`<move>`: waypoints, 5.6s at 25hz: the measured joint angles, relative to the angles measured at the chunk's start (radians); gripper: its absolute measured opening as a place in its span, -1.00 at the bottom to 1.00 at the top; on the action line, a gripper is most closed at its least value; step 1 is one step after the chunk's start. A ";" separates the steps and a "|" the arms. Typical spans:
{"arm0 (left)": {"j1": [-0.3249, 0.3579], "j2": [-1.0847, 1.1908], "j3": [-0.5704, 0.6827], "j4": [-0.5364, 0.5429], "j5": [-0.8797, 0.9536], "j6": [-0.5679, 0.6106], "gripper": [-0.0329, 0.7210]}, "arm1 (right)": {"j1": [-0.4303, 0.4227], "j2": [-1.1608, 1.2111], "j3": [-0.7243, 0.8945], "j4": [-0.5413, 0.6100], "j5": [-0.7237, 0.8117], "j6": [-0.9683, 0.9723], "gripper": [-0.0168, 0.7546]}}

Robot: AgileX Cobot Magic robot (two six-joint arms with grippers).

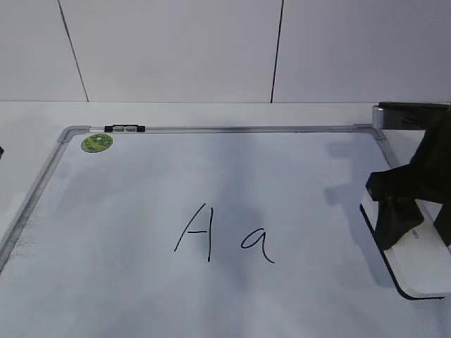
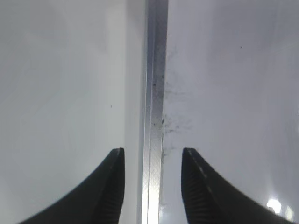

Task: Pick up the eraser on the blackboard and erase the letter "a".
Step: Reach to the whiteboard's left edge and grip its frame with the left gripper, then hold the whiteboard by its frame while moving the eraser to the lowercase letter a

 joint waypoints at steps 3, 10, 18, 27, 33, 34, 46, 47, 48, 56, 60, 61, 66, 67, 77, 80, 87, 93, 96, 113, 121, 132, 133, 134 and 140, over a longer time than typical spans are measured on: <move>0.000 0.070 -0.062 0.004 0.000 0.000 -0.10 | 0.026 0.002 0.000 0.000 0.002 -0.002 0.42; 0.000 0.194 -0.150 0.007 -0.002 0.000 -0.10 | 0.031 0.004 0.000 0.000 0.008 -0.002 0.42; 0.000 0.280 -0.154 0.012 -0.005 0.000 -0.10 | 0.031 0.004 0.000 0.000 0.008 -0.004 0.42; 0.000 0.324 -0.154 0.026 -0.017 0.000 -0.10 | 0.031 0.004 0.000 0.000 0.008 -0.010 0.42; 0.000 0.345 -0.154 0.026 -0.022 0.000 -0.10 | 0.031 0.004 0.000 0.000 0.008 -0.012 0.42; 0.000 0.347 -0.154 0.026 -0.022 0.000 -0.10 | 0.031 0.004 0.000 0.000 0.008 -0.012 0.42; 0.000 0.372 -0.172 0.015 -0.003 0.000 -0.16 | 0.031 0.004 0.000 0.000 0.008 -0.012 0.42; 0.000 0.375 -0.172 0.012 -0.003 0.000 -0.22 | 0.031 0.004 0.000 0.000 0.008 -0.012 0.42; 0.000 0.375 -0.172 0.007 -0.003 0.000 -0.29 | 0.031 0.004 0.000 0.000 0.008 -0.012 0.42; 0.000 0.375 -0.174 -0.015 0.000 0.000 -0.75 | 0.031 0.004 0.000 0.000 0.008 -0.014 0.42; 0.000 0.375 -0.174 -0.015 0.000 0.000 -0.83 | 0.031 0.004 0.000 0.000 0.008 -0.016 0.42; 0.000 0.375 -0.174 -0.013 0.002 0.006 -0.85 | 0.031 0.004 0.000 0.000 0.008 -0.016 0.42; 0.000 0.375 -0.174 -0.011 0.002 0.025 -0.87 | 0.031 0.004 0.000 0.000 0.008 -0.022 0.42; 0.000 0.375 -0.174 -0.011 0.002 0.026 -0.87 | 0.031 0.004 0.000 0.000 0.008 -0.025 0.42; 0.000 0.375 -0.174 -0.014 0.002 0.036 -0.87 | 0.074 0.069 -0.099 0.011 0.009 -0.047 0.42; 0.000 0.375 -0.174 -0.014 0.002 0.038 -0.87 | 0.119 0.119 -0.167 0.009 0.011 -0.049 0.42; 0.000 0.375 -0.174 -0.015 0.002 0.038 -0.87 | 0.204 0.247 -0.255 0.000 0.009 -0.043 0.42; 0.000 0.375 -0.174 -0.015 0.002 0.038 -0.87 | 0.255 0.296 -0.260 -0.053 0.009 -0.006 0.42; 0.000 0.375 -0.174 -0.015 0.002 0.039 -0.87 | 0.261 0.306 -0.260 -0.055 0.009 -0.004 0.42; 0.000 0.375 -0.174 -0.018 0.002 0.041 -0.87 | 0.273 0.454 -0.416 -0.052 0.006 -0.002 0.42; 0.000 0.375 -0.174 -0.018 0.002 0.042 -0.87 | 0.275 0.480 -0.417 -0.052 0.008 -0.002 0.42; 0.000 0.375 -0.174 -0.018 0.002 0.042 -0.87 | 0.286 0.493 -0.428 -0.054 0.016 0.000 0.42; 0.000 0.375 -0.174 -0.018 0.002 0.042 -0.87 | 0.293 0.493 -0.428 -0.061 0.017 0.000 0.42; 0.000 0.375 -0.174 -0.018 0.002 0.042 -0.87 | 0.299 0.495 -0.428 -0.067 0.017 0.000 0.42; 0.000 0.375 -0.174 -0.018 0.002 0.042 -0.87 | 0.355 0.495 -0.430 -0.077 0.017 0.000 0.42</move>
